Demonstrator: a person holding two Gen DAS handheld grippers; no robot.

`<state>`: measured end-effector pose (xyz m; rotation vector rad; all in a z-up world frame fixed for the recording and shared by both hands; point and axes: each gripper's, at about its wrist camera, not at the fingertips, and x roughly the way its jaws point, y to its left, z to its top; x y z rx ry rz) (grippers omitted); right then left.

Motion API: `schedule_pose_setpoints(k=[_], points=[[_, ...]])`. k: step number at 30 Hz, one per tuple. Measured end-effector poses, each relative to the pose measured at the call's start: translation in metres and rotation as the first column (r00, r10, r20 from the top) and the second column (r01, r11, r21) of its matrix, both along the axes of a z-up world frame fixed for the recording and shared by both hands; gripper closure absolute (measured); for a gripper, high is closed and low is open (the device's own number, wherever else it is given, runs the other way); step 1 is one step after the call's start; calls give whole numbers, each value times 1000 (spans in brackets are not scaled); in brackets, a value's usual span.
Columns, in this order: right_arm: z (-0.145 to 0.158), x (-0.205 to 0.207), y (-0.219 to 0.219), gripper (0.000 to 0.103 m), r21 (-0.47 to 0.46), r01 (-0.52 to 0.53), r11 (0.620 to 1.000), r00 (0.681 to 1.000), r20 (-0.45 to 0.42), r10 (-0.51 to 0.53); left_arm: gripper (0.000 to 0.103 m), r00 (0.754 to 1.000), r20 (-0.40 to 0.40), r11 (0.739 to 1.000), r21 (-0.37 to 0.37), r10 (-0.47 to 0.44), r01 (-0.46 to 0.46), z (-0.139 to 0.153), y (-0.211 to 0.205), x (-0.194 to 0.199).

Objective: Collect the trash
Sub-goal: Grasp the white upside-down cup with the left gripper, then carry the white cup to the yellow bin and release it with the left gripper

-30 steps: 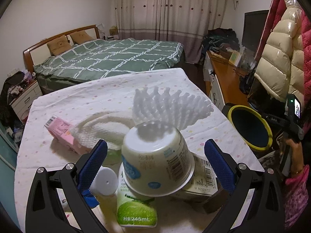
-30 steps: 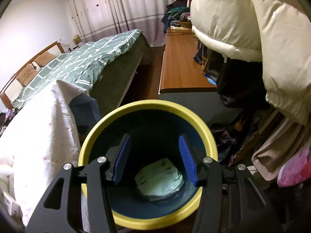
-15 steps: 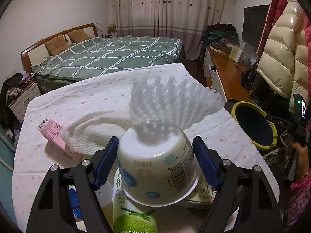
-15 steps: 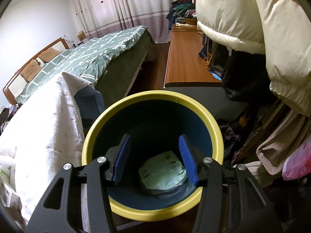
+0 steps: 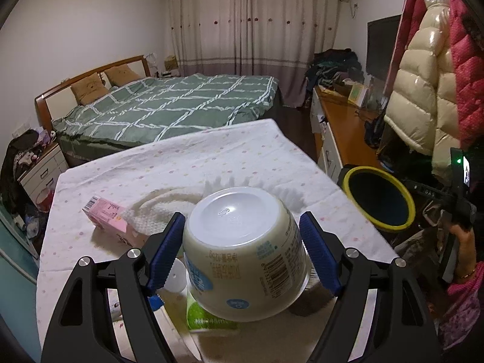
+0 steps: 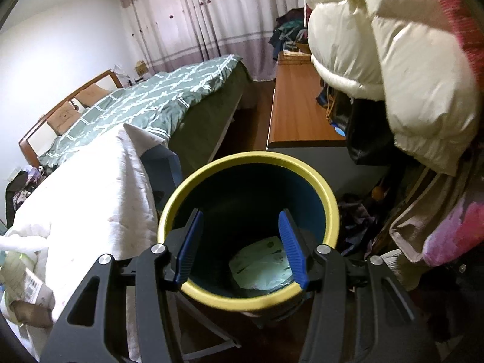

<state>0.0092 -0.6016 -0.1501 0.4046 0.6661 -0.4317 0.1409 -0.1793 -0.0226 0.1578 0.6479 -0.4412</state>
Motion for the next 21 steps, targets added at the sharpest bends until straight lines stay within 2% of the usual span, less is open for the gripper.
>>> schedule_pose_setpoints(k=[5,9,14,21], points=[[9,-24,2,53,-5,8,1000,1000,28,-8,26,999,42,999,-14,-34,35,18,-7,-20],[13,-42,-2,53,-10,24,1000,999,44,-23,26,993,66,995,-23,-99,101,32,-29,-34],[15,-66,-7,53,-18,55,998,997,58,-53,26,976,78,977,-46,-204,208,44,-72,-42],[4,-93,-18,53,-12,96,995,994,44,-96,26,936,39,934,-63,-349,350,36,-158,-34]])
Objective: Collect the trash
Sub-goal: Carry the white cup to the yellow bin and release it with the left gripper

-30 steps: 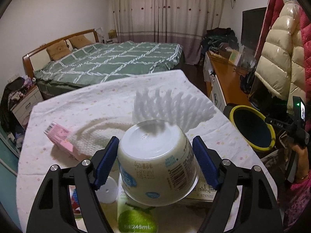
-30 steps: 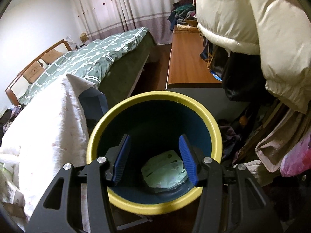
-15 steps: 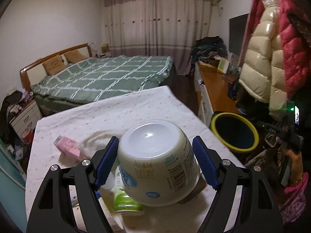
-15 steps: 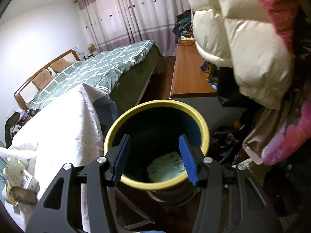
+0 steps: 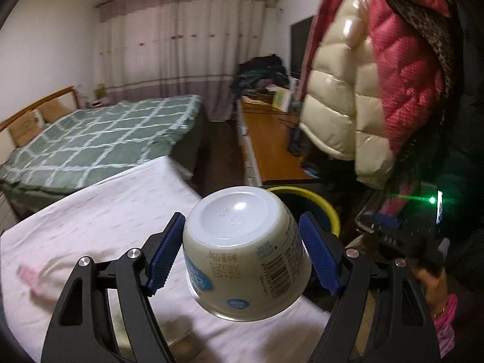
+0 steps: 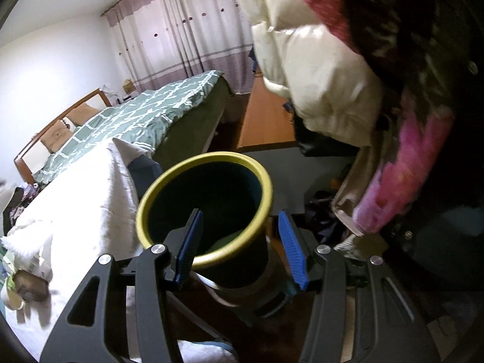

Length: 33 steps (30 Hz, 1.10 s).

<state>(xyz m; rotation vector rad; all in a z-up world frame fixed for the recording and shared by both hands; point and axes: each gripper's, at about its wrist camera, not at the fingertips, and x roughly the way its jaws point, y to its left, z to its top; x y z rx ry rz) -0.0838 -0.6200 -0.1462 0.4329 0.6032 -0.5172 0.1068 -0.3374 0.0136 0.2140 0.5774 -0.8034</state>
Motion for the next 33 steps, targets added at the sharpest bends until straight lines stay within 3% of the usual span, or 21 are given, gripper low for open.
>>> schedule_pose_setpoints(k=[10,18,20,22,25,29,33], points=[[-29,-17,-12,53,43,13,999,999,-34,-11,26,987,-97,988,68,-131,138,-53,-142,23],[-42,-20,-22,53,79,26,997,998,-58,-21,26,981,-166,978,165,-103,130,-115,-216,52],[-44,-20,-24,53,83,32,996,998,-63,-27,25,981,-172,977,175,-90,121,-124,-224,57],[-47,-19,-26,53,90,35,995,997,-67,-29,17,983,-168,977,185,-71,103,-130,-232,62],[-46,-16,-24,53,92,28,995,997,-71,-21,17,984,-173,981,174,-54,85,-127,-228,65],[-46,-12,-18,53,96,7,995,998,-68,0,17,986,-158,987,142,-48,70,-100,-201,56],[-44,-6,-6,53,98,-26,995,997,-65,32,11,994,-106,994,99,-33,43,-59,-147,34]])
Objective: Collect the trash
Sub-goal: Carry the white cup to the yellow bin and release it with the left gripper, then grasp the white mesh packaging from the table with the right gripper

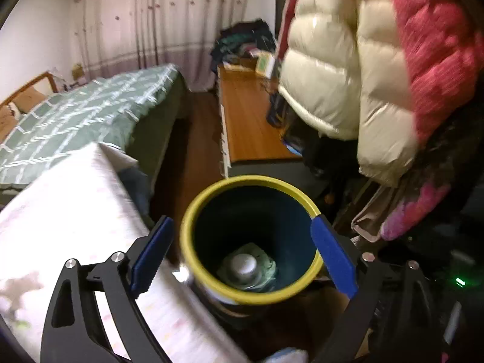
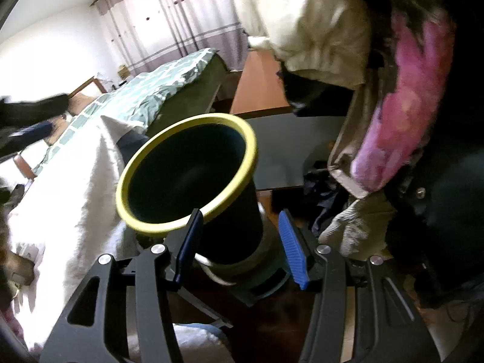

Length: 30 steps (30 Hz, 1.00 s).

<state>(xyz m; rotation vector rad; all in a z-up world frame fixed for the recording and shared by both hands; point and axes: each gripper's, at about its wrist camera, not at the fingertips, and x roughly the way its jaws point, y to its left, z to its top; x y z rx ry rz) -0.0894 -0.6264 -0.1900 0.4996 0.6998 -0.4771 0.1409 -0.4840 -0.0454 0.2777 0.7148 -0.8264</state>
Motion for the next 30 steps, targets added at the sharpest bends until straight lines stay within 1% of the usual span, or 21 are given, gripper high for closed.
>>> schedule_pose_setpoints(k=[4,8,11,14,15,16,19,22,23,24,25,26,28,29,30], points=[[4,9,19,53,-6,-44,999,999,7,44,9,998,43,998,-38,56,-54,33,69,-17],[12,20,43,53,-18,-105,994,994,10,106,8,986,75,987,-60,151,-147,55,149,-28],[23,30,70,51,-40,-165,985,986,14,166,7,959,96,962,-73,268,-262,65,214,-31],[39,45,101,49,-61,-244,968,969,32,246,6,915,115,921,-88,387,-378,68,276,-37],[43,49,110,49,-66,-267,962,962,38,269,5,895,125,904,-86,428,-420,68,298,-39],[48,54,121,49,-75,-292,953,954,44,296,5,884,128,893,-86,450,-442,66,313,-41],[64,71,154,49,-100,-394,914,914,60,401,5,852,116,859,-93,511,-503,61,357,-45],[78,89,187,49,-110,-504,857,855,75,513,5,827,119,836,-94,549,-541,54,387,-49],[83,96,201,49,-124,-545,829,828,77,556,5,821,116,829,-95,559,-551,52,395,-49],[86,99,211,49,-131,-569,812,811,74,581,5,816,107,822,-100,568,-560,51,401,-48],[89,103,220,49,-139,-595,791,791,69,607,5,813,97,818,-106,574,-565,49,406,-48],[93,109,233,49,-155,-632,759,761,61,646,5,811,93,816,-108,578,-569,46,409,-49],[97,115,253,49,-194,-667,719,728,38,685,5,807,85,810,-110,585,-576,43,414,-48],[98,119,261,49,-214,-679,702,715,23,699,5,808,81,811,-112,584,-575,42,413,-48],[99,121,268,49,-227,-685,692,709,10,705,5,810,78,813,-115,581,-571,41,414,-48]])
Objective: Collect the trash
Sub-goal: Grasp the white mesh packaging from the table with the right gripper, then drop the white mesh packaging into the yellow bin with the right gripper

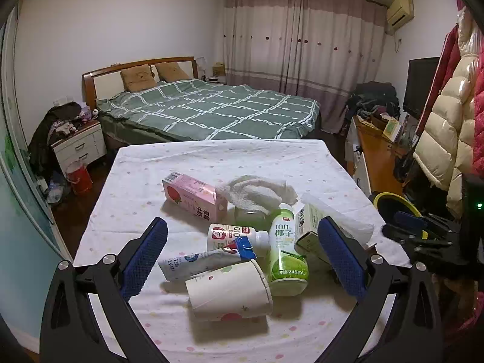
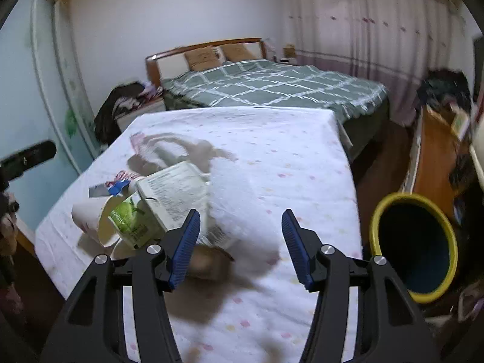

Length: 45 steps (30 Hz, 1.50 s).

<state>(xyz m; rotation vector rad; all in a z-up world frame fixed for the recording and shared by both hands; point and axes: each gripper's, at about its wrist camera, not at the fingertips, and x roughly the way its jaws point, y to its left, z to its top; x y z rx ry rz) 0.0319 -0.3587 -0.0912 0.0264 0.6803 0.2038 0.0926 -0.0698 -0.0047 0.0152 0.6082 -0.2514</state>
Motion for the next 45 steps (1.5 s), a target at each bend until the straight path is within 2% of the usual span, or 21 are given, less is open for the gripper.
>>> schedule_pose_setpoints(k=[5,9,12,14,16,23,28,32,35,45], points=[[-10,18,22,49,-74,-19,997,999,-38,16,5,1000,-2,1000,-2,-16,16,-3,-2,0],[-22,30,26,50,-73,-37,997,996,-79,31,5,1000,-3,1000,-6,-19,19,-4,-2,0],[-30,38,29,66,-63,-41,997,993,-117,34,5,1000,-4,1000,-7,-18,18,-4,-3,0],[-32,41,28,85,-32,-44,999,991,-127,40,5,1000,-6,1000,-7,-17,17,-6,-2,0],[-31,40,26,90,-14,-35,999,992,-118,33,5,1000,-8,1000,-8,-16,16,-7,-2,1],[-8,28,1,92,69,7,998,999,-51,-4,5,1000,-12,1000,-10,-25,25,-8,-4,3],[9,17,-39,92,113,111,987,994,13,-113,5,999,-12,999,-7,-33,33,-9,-8,2],[9,13,-81,92,118,231,966,972,12,-234,5,999,-16,999,-7,-37,37,-11,-10,3],[1,12,-118,92,94,345,934,938,1,-347,5,999,-19,999,-1,-40,40,-12,-14,3],[-51,28,-198,92,66,524,849,850,-99,-517,5,998,-28,998,18,-59,59,-15,-28,6]])
